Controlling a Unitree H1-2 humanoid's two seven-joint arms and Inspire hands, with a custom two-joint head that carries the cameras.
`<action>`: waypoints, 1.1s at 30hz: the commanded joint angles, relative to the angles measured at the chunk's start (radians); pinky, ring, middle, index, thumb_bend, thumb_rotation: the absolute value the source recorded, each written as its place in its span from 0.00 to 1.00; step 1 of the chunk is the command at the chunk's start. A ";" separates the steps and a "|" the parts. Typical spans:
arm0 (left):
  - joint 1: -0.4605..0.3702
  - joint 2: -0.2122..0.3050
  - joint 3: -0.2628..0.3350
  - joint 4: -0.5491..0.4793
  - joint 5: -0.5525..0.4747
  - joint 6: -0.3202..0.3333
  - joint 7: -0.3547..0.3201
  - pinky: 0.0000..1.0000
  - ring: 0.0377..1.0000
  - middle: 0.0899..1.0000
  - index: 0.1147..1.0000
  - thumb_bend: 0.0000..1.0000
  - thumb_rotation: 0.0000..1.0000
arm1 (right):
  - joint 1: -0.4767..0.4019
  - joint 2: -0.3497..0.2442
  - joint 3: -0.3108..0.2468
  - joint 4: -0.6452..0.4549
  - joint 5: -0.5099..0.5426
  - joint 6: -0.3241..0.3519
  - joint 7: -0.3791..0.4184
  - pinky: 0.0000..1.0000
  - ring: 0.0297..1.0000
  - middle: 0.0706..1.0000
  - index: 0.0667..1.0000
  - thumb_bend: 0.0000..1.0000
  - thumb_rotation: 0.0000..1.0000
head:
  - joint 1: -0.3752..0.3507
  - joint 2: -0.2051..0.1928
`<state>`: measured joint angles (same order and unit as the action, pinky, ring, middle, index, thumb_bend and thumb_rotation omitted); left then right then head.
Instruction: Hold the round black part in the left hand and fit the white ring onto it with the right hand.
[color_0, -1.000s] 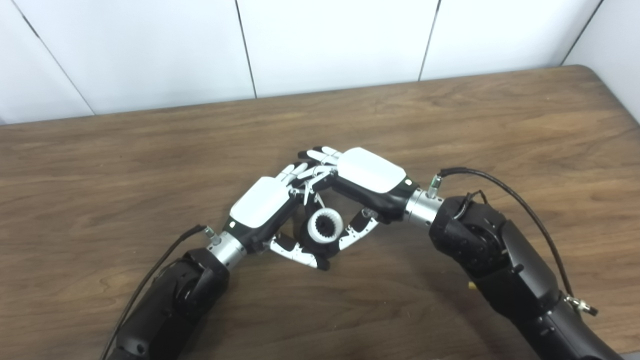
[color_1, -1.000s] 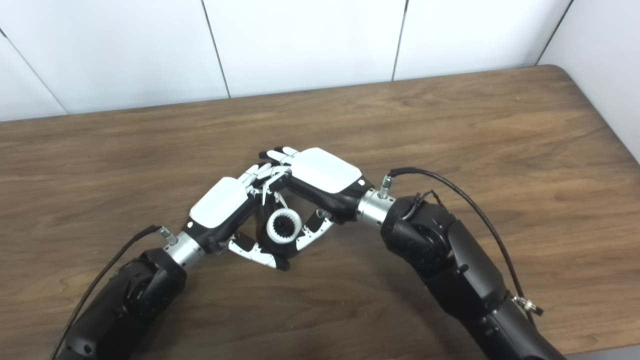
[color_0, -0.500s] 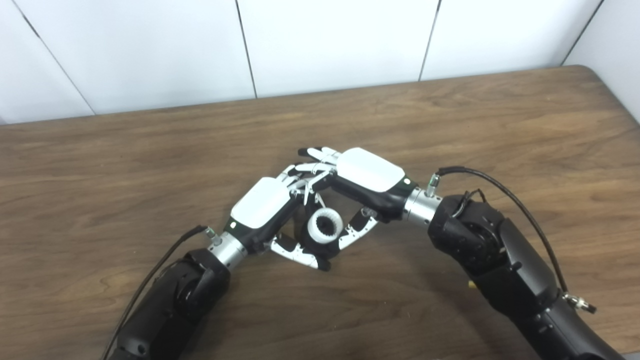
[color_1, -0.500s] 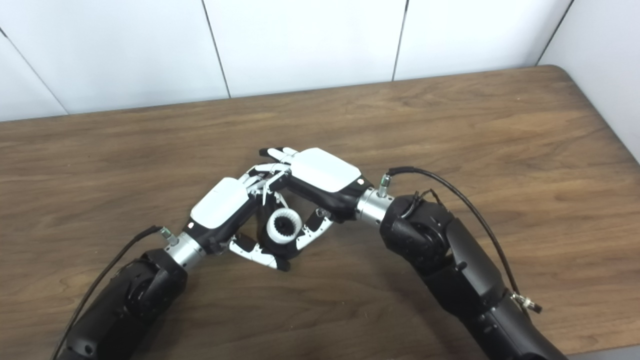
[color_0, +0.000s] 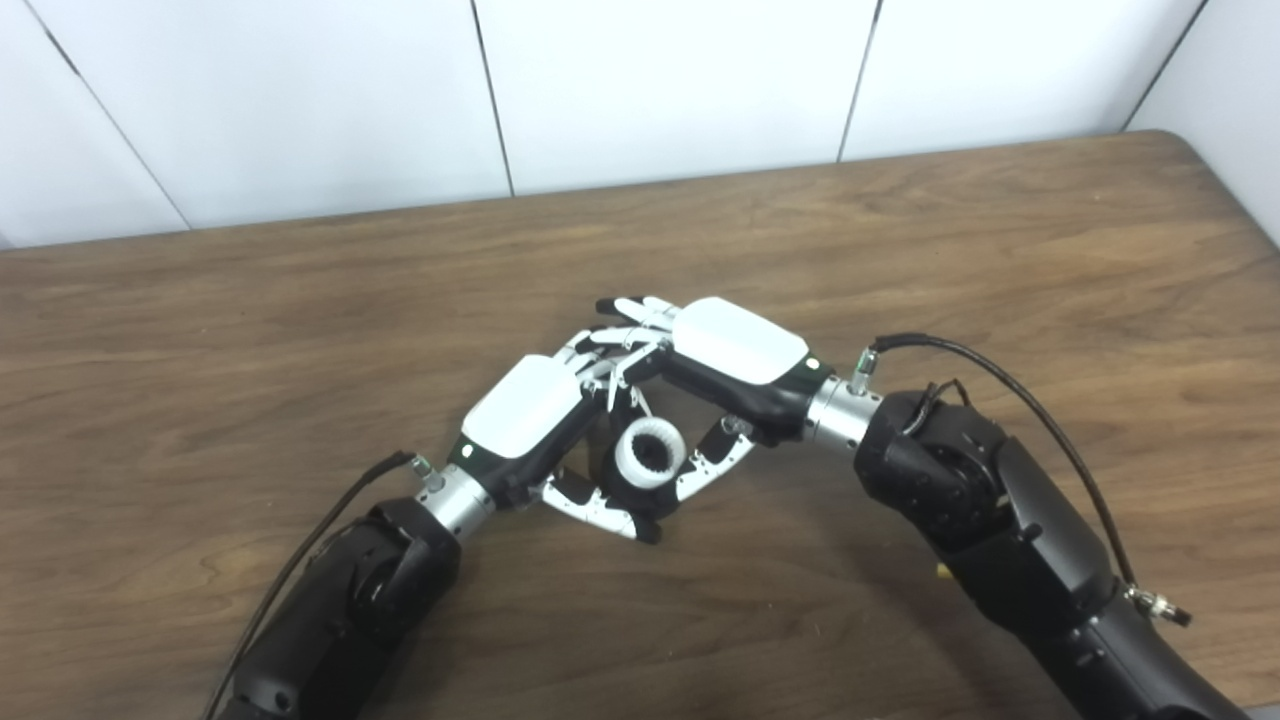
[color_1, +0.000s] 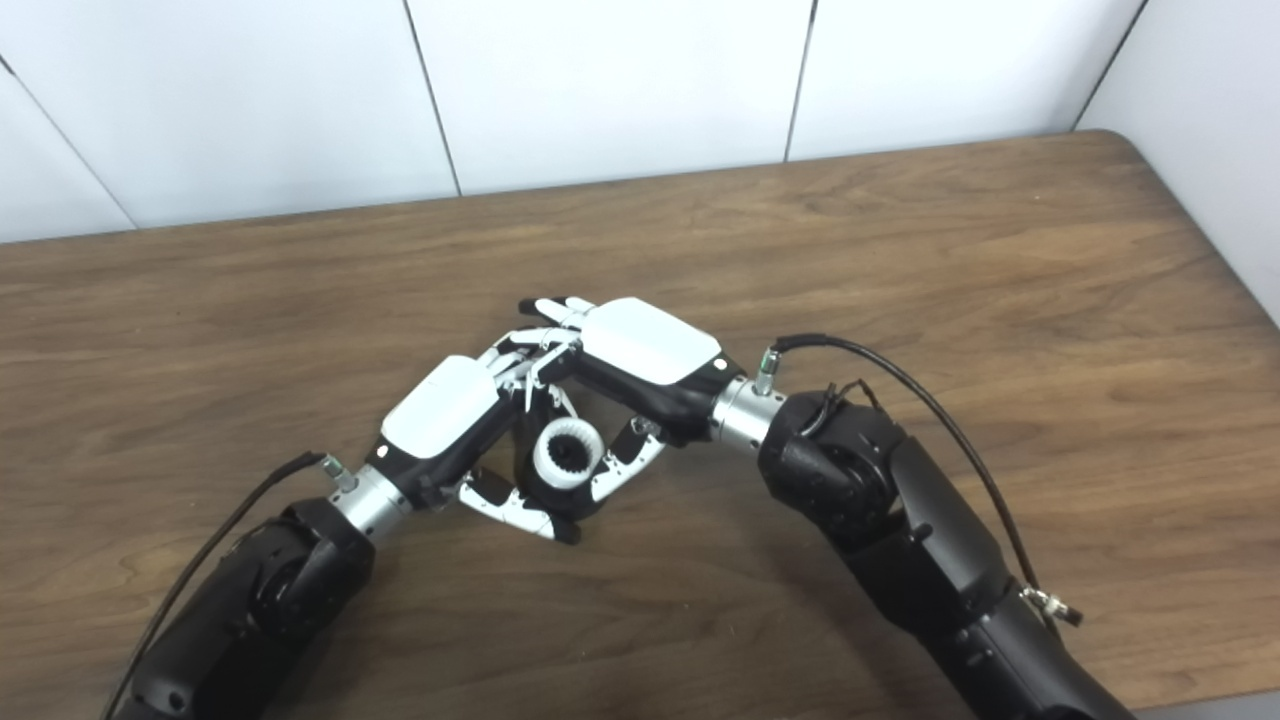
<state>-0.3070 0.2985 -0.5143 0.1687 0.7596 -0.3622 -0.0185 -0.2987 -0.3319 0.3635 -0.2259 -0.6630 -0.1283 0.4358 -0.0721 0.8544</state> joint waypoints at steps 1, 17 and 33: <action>0.003 -0.002 -0.025 -0.013 0.030 0.001 -0.045 1.00 1.00 0.87 0.42 0.53 0.06 | -0.021 0.000 0.004 0.010 -0.002 -0.010 -0.007 1.00 1.00 0.88 0.45 0.53 0.14 | -0.001 0.001; -0.005 -0.017 -0.039 -0.030 0.036 0.037 -0.069 1.00 1.00 0.87 0.42 0.52 0.06 | -0.037 -0.011 0.020 0.029 0.024 -0.014 0.011 1.00 1.00 0.88 0.45 0.53 0.14 | 0.010 0.005; -0.013 -0.036 -0.059 -0.046 0.043 0.080 -0.102 1.00 1.00 0.89 0.42 0.52 0.06 | -0.045 -0.044 0.054 0.016 0.017 0.002 0.061 1.00 1.00 0.88 0.45 0.53 0.14 | 0.017 0.011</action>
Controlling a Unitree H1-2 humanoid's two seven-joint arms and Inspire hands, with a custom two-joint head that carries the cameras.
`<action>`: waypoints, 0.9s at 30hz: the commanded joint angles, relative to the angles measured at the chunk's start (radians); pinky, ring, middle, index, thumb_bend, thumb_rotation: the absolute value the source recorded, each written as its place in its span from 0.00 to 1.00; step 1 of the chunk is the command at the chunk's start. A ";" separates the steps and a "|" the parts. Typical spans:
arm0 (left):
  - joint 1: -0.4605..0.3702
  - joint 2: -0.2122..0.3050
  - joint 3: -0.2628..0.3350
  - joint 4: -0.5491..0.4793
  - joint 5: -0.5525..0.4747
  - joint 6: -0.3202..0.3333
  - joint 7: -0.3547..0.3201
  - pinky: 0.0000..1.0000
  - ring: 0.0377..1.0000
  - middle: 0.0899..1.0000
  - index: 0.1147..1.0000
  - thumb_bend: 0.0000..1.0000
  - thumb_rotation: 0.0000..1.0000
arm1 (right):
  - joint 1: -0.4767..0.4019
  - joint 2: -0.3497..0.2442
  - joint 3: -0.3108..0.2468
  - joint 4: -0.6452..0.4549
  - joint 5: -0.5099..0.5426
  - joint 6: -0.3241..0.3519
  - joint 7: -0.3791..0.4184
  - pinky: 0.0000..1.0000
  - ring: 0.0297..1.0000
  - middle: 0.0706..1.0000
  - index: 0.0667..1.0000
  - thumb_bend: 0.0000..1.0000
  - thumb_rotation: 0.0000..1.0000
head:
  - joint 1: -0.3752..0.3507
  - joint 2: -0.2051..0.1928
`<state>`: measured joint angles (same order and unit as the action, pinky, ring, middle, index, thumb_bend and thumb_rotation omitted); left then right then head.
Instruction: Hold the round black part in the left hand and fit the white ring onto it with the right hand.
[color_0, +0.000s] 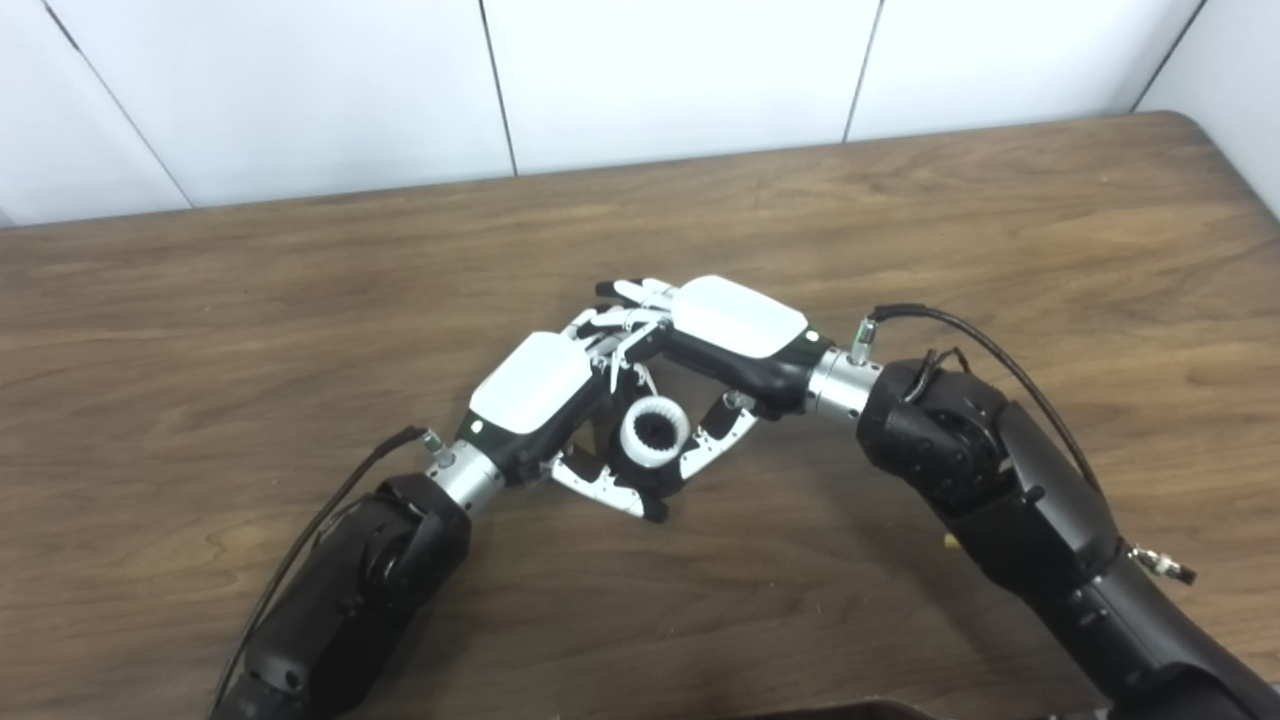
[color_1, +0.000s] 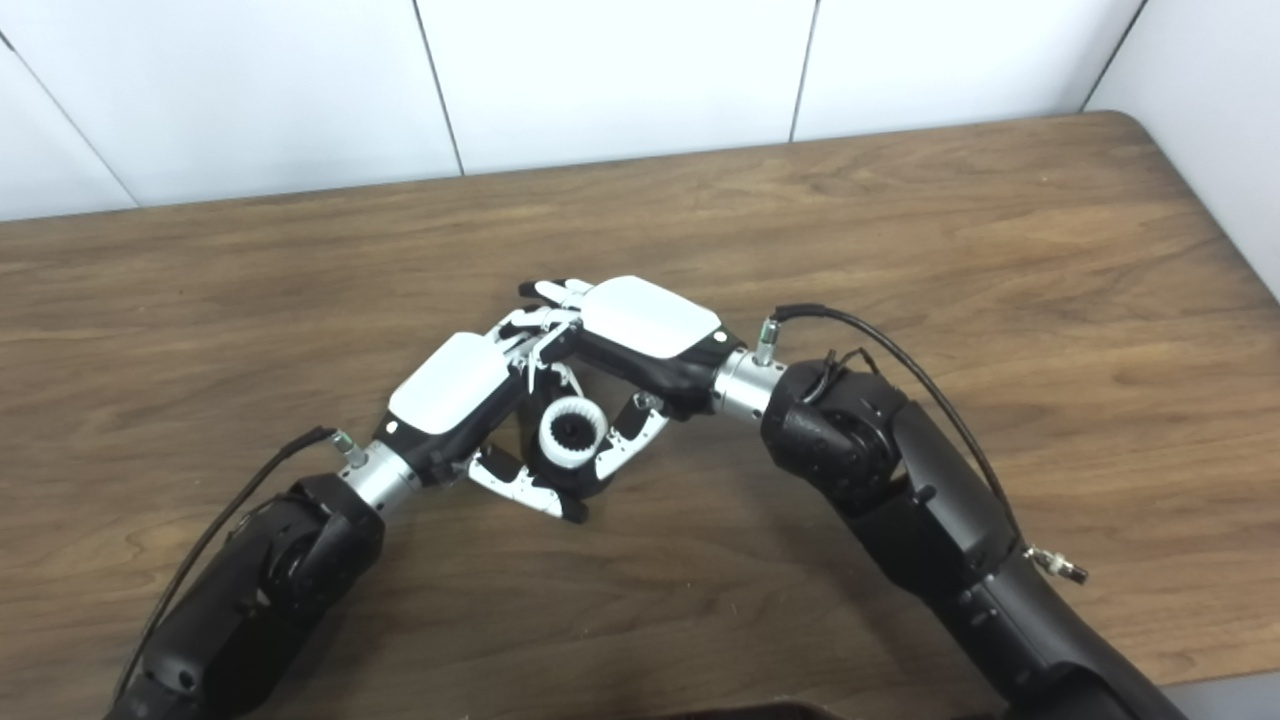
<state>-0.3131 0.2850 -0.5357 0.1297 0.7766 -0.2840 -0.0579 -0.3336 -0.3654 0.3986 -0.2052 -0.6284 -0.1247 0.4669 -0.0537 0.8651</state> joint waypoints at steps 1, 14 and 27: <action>-0.007 -0.024 -0.038 -0.007 0.024 0.002 -0.061 1.00 1.00 0.89 0.42 0.52 0.06 | -0.012 -0.014 0.020 -0.004 -0.017 -0.005 0.031 1.00 1.00 0.88 0.45 0.53 0.14 | 0.000 0.001; -0.006 -0.035 -0.051 -0.021 0.023 0.037 -0.091 1.00 1.00 0.88 0.42 0.52 0.06 | -0.043 -0.047 0.042 -0.002 -0.008 -0.003 0.074 1.00 1.00 0.88 0.45 0.53 0.14 | 0.003 0.003; -0.008 -0.036 -0.062 -0.033 0.025 0.055 -0.105 1.00 1.00 0.89 0.42 0.52 0.06 | -0.055 -0.062 0.050 -0.001 -0.005 0.010 0.111 1.00 1.00 0.87 0.45 0.53 0.14 | 0.013 0.003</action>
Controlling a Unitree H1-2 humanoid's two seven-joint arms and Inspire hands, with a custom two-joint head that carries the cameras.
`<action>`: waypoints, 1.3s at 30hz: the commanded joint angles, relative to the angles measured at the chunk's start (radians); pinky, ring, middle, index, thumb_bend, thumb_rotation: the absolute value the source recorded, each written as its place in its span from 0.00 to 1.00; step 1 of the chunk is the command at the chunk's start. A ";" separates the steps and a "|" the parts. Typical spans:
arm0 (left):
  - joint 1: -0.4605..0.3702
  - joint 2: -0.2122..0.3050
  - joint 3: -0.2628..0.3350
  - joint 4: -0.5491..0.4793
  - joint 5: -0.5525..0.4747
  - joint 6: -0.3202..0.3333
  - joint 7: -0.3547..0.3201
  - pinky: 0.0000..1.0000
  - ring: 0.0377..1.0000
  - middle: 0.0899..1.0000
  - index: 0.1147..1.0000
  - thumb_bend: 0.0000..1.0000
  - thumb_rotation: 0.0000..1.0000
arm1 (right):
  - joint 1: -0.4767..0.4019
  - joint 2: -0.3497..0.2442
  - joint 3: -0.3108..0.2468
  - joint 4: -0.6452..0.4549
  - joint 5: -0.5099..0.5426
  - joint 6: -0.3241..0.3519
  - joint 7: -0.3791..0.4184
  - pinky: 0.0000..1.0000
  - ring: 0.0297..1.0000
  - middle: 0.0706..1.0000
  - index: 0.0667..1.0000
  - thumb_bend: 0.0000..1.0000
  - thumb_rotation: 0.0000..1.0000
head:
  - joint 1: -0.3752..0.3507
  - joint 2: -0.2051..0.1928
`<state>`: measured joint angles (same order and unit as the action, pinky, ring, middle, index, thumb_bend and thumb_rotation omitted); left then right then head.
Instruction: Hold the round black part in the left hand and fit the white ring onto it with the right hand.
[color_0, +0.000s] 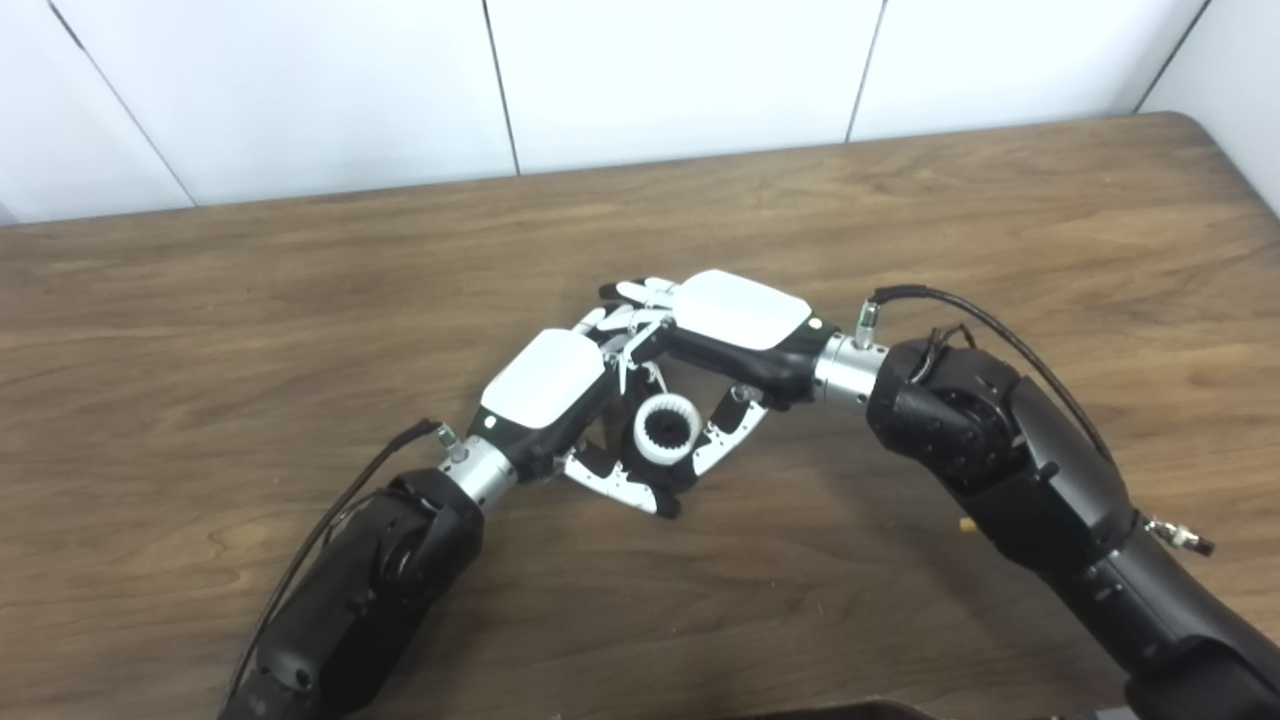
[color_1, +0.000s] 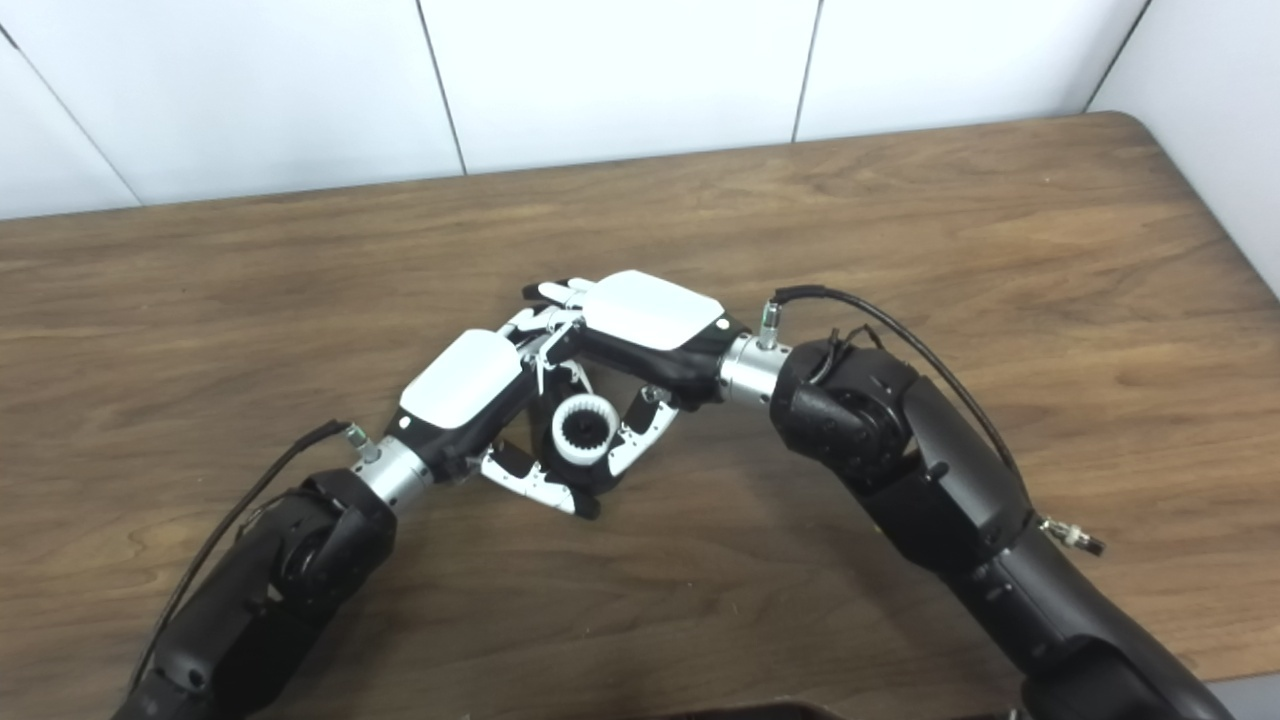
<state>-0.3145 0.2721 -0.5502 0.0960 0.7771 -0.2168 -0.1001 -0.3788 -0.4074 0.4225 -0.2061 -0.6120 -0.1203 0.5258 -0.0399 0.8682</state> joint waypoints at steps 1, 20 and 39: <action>-0.007 -0.022 -0.048 0.001 0.029 -0.012 -0.061 1.00 1.00 0.89 0.42 0.52 0.06 | -0.010 -0.021 0.027 -0.001 -0.022 0.006 0.055 1.00 1.00 0.88 0.45 0.53 0.14 | -0.001 0.000; -0.007 -0.018 -0.038 0.010 0.008 -0.010 -0.044 1.00 1.00 0.88 0.42 0.52 0.06 | 0.010 -0.041 -0.021 -0.019 0.062 -0.043 0.013 1.00 1.00 0.94 0.68 1.00 0.27 | 0.000 -0.003; -0.004 -0.013 -0.038 0.009 -0.001 -0.009 -0.056 1.00 1.00 0.92 0.42 0.52 0.06 | 0.018 -0.029 -0.024 -0.014 0.051 -0.098 -0.006 1.00 1.00 1.00 1.00 1.00 0.28 | -0.002 -0.010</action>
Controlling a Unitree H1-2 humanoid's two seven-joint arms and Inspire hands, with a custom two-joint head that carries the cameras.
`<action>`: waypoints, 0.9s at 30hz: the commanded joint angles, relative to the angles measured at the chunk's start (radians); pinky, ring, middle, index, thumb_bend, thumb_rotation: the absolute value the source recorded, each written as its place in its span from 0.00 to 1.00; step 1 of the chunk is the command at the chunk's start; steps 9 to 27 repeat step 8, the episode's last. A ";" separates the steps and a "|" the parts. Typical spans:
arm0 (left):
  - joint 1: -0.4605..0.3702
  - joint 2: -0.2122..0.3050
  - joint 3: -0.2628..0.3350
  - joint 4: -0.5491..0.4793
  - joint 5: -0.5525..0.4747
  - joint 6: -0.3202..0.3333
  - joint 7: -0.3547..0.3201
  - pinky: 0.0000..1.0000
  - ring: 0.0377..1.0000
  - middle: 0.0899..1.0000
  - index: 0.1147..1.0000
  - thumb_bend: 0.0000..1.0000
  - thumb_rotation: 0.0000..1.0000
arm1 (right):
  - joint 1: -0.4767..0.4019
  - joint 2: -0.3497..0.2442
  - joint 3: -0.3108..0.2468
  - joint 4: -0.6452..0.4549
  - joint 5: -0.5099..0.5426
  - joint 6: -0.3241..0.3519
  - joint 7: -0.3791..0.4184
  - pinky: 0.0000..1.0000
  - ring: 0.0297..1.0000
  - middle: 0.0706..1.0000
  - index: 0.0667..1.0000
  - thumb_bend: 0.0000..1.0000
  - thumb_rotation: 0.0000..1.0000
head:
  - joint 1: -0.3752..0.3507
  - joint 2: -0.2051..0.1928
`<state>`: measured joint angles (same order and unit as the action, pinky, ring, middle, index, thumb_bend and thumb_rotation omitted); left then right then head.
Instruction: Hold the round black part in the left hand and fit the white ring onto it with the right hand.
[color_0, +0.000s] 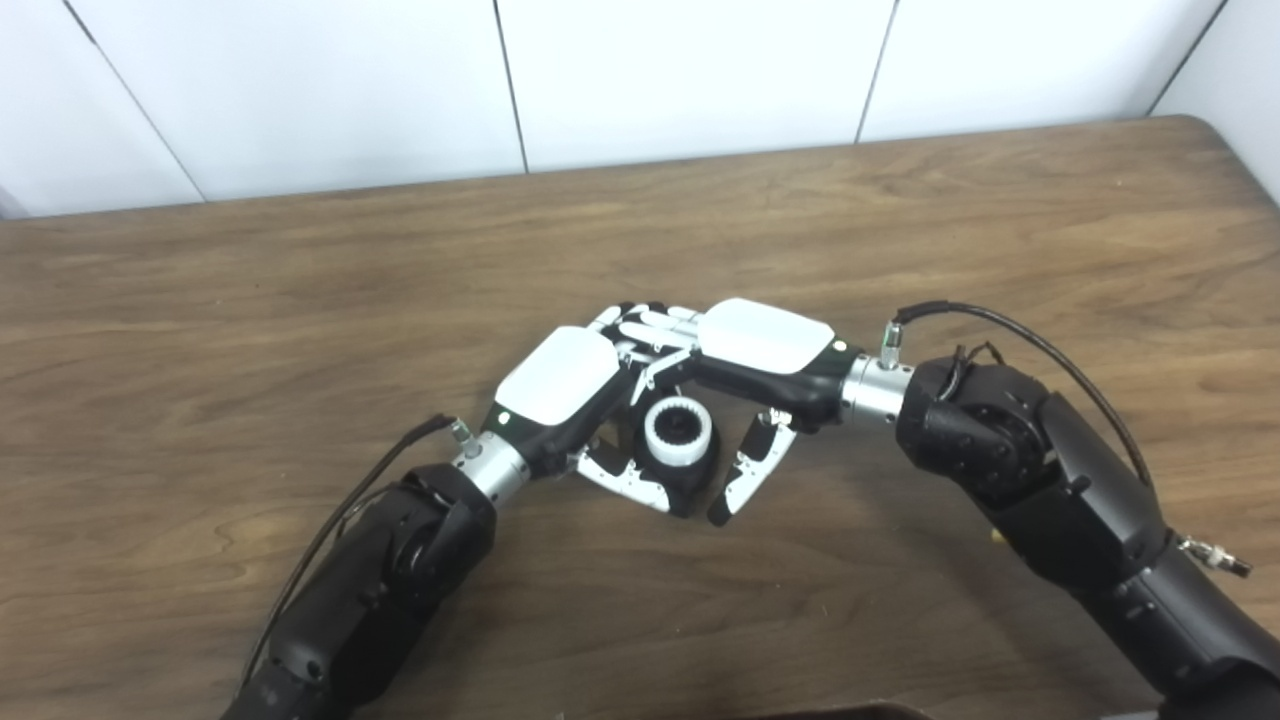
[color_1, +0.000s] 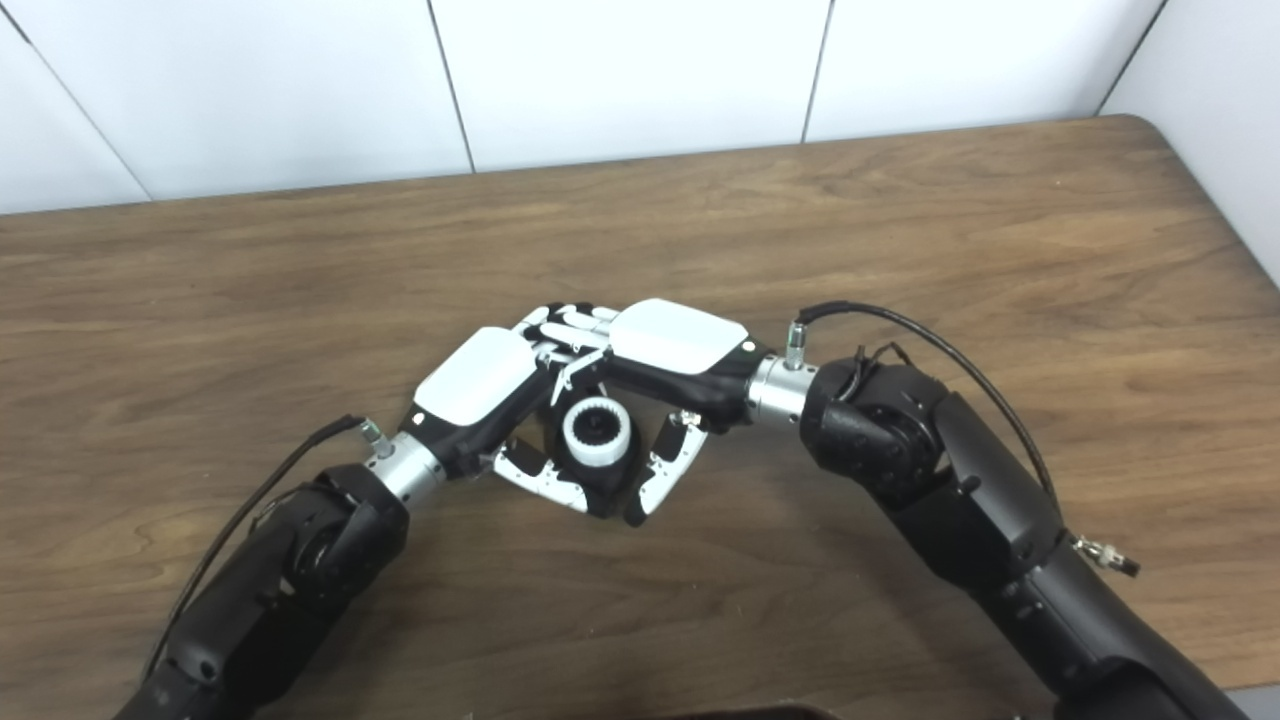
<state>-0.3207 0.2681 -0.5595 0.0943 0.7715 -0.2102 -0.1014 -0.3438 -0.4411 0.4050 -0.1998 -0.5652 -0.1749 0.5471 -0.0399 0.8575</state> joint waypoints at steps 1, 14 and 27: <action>0.003 -0.008 -0.029 0.011 0.000 -0.014 -0.060 1.00 1.00 0.93 0.42 0.52 0.06 | -0.014 0.008 -0.008 -0.021 0.006 -0.047 -0.033 0.99 1.00 1.00 1.00 1.00 0.27 | -0.002 0.001; 0.002 0.004 -0.029 0.013 -0.021 -0.012 -0.086 1.00 1.00 0.93 0.42 0.52 0.05 | 0.002 0.026 -0.010 -0.033 0.005 -0.077 -0.073 0.96 1.00 1.00 0.99 1.00 0.25 | -0.002 0.000; 0.002 0.004 -0.029 0.013 -0.021 -0.012 -0.086 1.00 1.00 0.93 0.42 0.52 0.05 | 0.002 0.026 -0.010 -0.033 0.005 -0.077 -0.073 0.96 1.00 1.00 0.99 1.00 0.25 | -0.002 0.000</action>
